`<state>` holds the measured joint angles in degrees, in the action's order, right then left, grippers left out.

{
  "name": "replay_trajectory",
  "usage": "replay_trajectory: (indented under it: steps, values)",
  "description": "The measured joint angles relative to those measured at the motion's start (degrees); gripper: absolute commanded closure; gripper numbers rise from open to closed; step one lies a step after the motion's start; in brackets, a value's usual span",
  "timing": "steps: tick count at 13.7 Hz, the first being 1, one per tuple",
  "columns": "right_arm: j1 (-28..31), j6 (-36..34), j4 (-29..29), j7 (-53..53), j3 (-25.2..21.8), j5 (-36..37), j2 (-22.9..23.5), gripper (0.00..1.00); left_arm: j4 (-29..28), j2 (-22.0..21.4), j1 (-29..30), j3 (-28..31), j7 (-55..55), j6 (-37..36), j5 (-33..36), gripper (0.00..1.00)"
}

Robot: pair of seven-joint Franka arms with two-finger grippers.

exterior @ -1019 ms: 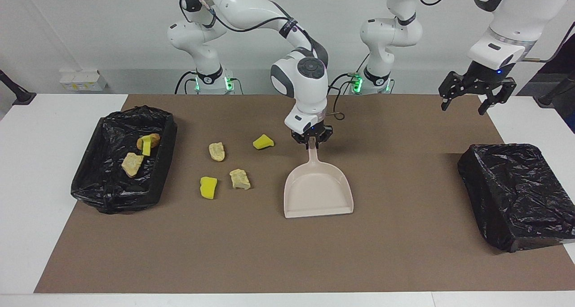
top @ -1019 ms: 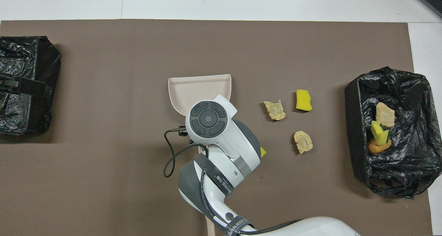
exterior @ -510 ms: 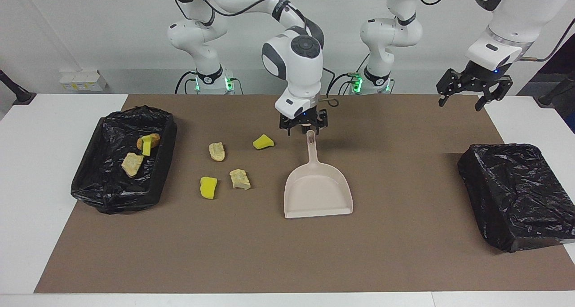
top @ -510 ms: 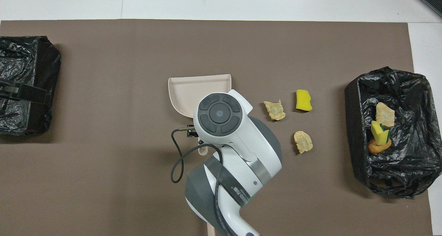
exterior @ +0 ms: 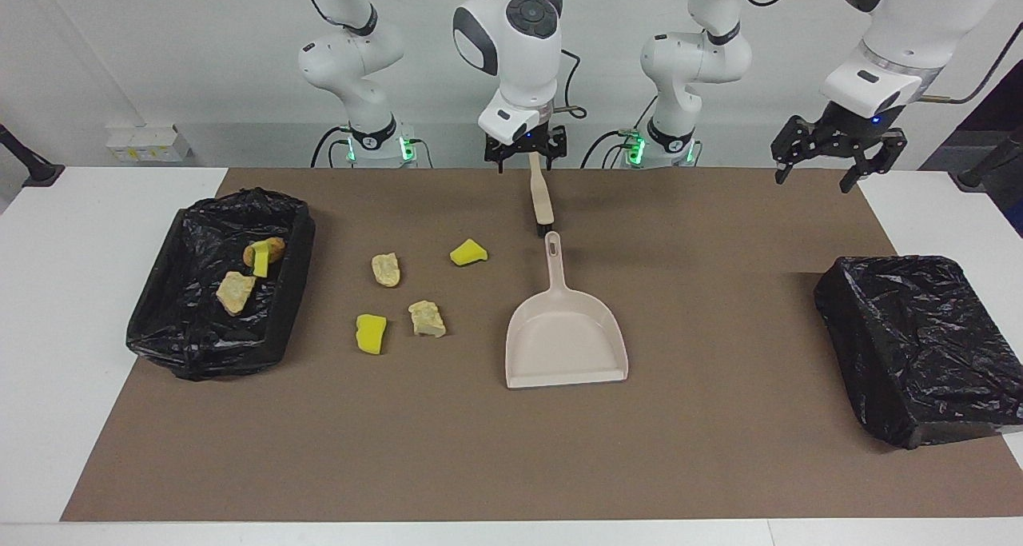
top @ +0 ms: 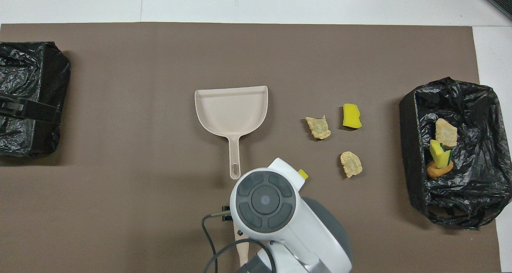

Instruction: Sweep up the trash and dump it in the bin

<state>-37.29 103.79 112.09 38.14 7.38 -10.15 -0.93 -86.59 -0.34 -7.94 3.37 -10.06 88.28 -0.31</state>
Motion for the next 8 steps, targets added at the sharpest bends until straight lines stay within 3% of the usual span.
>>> replay_trajectory:
  steps: [3, 8]
  values:
    - [-4.99, 5.07, 9.69, 0.86, 0.07, -2.69, -4.53, 0.00, 0.00, -0.03, 0.00, -0.02, 0.00, -0.14, 0.00, 0.00]
    - [-14.98, 15.02, 21.53, 4.74, 0.28, -2.89, -5.85, 0.00, -0.40, 0.01, -0.19, -0.44, 0.14, 0.00, -0.04, 0.00]
